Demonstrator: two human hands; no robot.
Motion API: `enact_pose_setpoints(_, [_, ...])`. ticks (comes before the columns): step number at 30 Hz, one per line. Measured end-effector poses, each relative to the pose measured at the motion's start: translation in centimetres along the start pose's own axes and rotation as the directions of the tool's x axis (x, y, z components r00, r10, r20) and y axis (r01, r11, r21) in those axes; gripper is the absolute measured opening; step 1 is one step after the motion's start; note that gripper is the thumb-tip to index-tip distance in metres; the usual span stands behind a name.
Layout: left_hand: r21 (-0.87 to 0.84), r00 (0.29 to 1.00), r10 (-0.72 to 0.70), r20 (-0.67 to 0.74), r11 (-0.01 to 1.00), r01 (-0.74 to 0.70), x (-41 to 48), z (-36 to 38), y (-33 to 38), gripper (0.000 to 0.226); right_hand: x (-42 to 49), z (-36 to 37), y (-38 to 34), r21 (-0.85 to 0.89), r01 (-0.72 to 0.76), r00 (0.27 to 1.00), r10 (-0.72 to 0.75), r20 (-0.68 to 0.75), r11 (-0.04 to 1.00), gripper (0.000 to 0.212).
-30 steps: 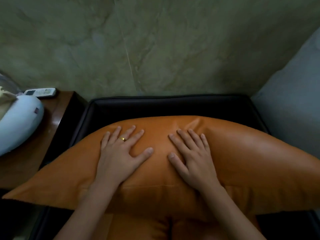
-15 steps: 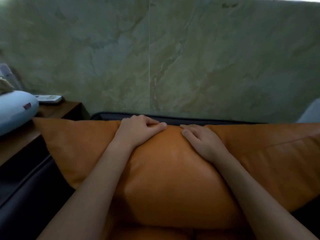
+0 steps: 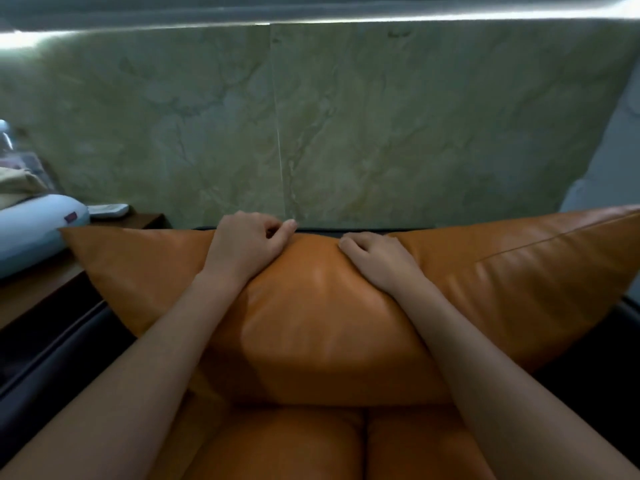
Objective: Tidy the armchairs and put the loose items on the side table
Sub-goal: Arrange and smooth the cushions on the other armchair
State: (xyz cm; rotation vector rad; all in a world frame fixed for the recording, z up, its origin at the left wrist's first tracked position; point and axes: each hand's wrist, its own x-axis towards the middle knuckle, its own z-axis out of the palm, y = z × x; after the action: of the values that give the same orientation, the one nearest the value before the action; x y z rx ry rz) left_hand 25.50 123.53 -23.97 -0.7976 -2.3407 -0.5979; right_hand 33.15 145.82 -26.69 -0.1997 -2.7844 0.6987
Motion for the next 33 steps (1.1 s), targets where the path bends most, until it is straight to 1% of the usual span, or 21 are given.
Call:
enact_pose_setpoints(2, [-0.002, 1.000, -0.030, 0.007, 1.000, 0.030, -2.3, -0.2, 0.8, 0.047, -0.5, -0.3, 0.0, 0.041, -0.025, 0.998, 0.028, -0.055, 0.999, 0.054])
enact_pose_setpoints(3, [0.038, 0.998, -0.045, 0.037, 0.998, 0.044, -3.9, -0.1, 1.2, 0.054, -0.8, -0.4, -0.1, 0.042, -0.039, 0.996, 0.043, -0.083, 0.998, 0.053])
enact_pose_setpoints(5, [0.170, 0.991, -0.085, 0.102, 0.983, 0.067, -6.9, 0.2, 1.7, 0.069, -1.9, -0.1, -0.4, -0.035, -0.047, 0.993, 0.043, -0.106, 0.998, 0.054])
enact_pose_setpoints(6, [0.208, 0.987, -0.113, 0.118, 0.974, 0.087, -8.0, 0.1, 1.8, 0.074, -2.6, 0.1, -0.6, -0.076, -0.047, 0.994, 0.039, -0.105, 0.996, 0.056])
enact_pose_setpoints(10, [0.239, 0.976, -0.190, 0.107, 0.958, 0.160, -9.6, 0.1, 3.2, 0.083, -6.4, 0.2, -0.7, -0.114, -0.045, 0.994, 0.033, -0.105, 0.992, 0.069])
enact_pose_setpoints(12, [0.255, 0.973, -0.206, 0.108, 0.951, 0.173, -10.9, 0.4, 3.8, 0.087, -9.0, 0.6, -0.6, -0.194, -0.037, 0.995, 0.019, -0.098, 0.980, 0.077])
enact_pose_setpoints(15, [0.260, 0.968, -0.211, 0.135, 0.950, 0.170, -13.0, 1.2, 3.9, 0.093, -13.2, 2.1, -0.1, -0.393, -0.044, 0.985, -0.025, -0.168, 0.919, 0.088])
enact_pose_setpoints(17, [0.257, 0.967, -0.208, 0.149, 0.952, 0.165, -12.7, 1.5, 3.4, 0.094, -14.9, 2.6, 1.0, -0.459, -0.073, 0.983, -0.012, -0.181, 0.885, 0.087])
enact_pose_setpoints(20, [0.239, 0.967, -0.204, 0.155, 0.957, 0.164, -10.7, 2.4, 2.5, 0.094, -14.9, 2.4, 3.4, -0.458, -0.122, 0.982, 0.042, -0.182, 0.881, 0.087])
enact_pose_setpoints(24, [0.207, 0.974, -0.191, 0.126, 0.965, 0.162, -8.7, 4.3, 1.4, 0.094, -12.6, 2.9, 4.6, -0.452, -0.130, 0.977, 0.035, -0.212, 0.882, 0.089])
enact_pose_setpoints(29, [0.191, 0.979, -0.179, 0.102, 0.969, 0.157, -4.8, 6.8, -0.5, 0.093, -8.3, 3.7, 4.8, -0.456, -0.166, 0.958, 0.033, -0.286, 0.874, 0.086])
enact_pose_setpoints(31, [0.195, 0.975, -0.177, 0.130, 0.969, 0.150, -1.9, 7.6, -1.3, 0.091, -5.9, 3.7, 4.4, -0.452, -0.204, 0.940, 0.044, -0.339, 0.868, 0.085])
enact_pose_setpoints(33, [0.203, 0.963, -0.188, 0.193, 0.968, 0.149, 0.1, 7.3, -2.2, 0.091, -3.9, 3.5, 3.4, -0.470, -0.227, 0.941, 0.068, -0.332, 0.853, 0.085])
